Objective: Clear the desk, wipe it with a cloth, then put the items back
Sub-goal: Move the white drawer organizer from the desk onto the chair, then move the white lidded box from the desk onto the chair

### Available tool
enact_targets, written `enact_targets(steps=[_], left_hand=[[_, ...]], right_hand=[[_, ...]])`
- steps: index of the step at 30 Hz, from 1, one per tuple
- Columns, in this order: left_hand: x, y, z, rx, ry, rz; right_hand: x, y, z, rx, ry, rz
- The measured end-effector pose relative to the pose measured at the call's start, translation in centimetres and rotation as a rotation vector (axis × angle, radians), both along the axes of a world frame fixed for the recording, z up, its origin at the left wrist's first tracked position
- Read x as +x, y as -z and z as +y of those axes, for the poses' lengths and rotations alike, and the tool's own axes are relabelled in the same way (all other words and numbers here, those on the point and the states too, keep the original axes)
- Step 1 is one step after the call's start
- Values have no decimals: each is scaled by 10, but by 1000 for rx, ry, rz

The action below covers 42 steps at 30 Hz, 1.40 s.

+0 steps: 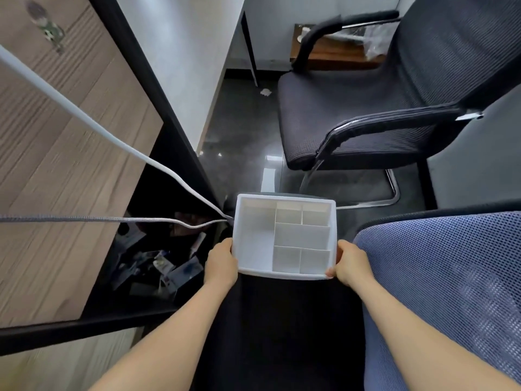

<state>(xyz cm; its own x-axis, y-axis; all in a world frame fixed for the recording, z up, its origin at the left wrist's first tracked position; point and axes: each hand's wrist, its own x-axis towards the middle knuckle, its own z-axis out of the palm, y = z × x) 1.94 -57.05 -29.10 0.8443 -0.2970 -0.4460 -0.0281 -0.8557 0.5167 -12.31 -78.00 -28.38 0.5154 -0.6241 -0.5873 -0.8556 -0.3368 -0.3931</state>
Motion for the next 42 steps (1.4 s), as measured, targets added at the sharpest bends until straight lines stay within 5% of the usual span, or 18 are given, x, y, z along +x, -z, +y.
enact_targets(steps=[18, 42], left_hand=[[-133, -153, 86, -131, -59, -211], [-266, -250, 585, -122, -926, -479]], right_hand=[[-57, -148, 90, -110, -196, -297], [-51, -260, 587, 72, -911, -568]])
